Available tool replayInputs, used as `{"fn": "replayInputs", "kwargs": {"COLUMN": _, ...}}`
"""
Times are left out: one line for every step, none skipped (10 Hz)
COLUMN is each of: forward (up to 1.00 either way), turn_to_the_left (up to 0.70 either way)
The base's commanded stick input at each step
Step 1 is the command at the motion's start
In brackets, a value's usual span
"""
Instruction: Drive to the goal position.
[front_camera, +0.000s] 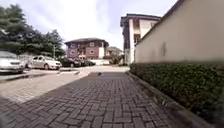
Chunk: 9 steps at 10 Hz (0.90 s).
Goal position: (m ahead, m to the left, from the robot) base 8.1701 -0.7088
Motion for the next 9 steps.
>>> {"fn": "replayInputs", "kwargs": {"forward": 0.5, "turn_to_the_left": 0.0}}
{"fn": "replayInputs", "kwargs": {"forward": 0.5, "turn_to_the_left": 0.0}}
{"fn": "replayInputs", "kwargs": {"forward": 0.5, "turn_to_the_left": 0.0}}
{"fn": "replayInputs", "kwargs": {"forward": 0.5, "turn_to_the_left": 0.0}}
{"fn": "replayInputs", "kwargs": {"forward": 0.5, "turn_to_the_left": 0.0}}
{"fn": "replayInputs", "kwargs": {"forward": 0.5, "turn_to_the_left": 0.0}}
{"fn": "replayInputs", "kwargs": {"forward": 0.5, "turn_to_the_left": 0.0}}
{"fn": "replayInputs", "kwargs": {"forward": 0.5, "turn_to_the_left": 0.0}}
{"fn": "replayInputs", "kwargs": {"forward": 0.5, "turn_to_the_left": 0.0}}
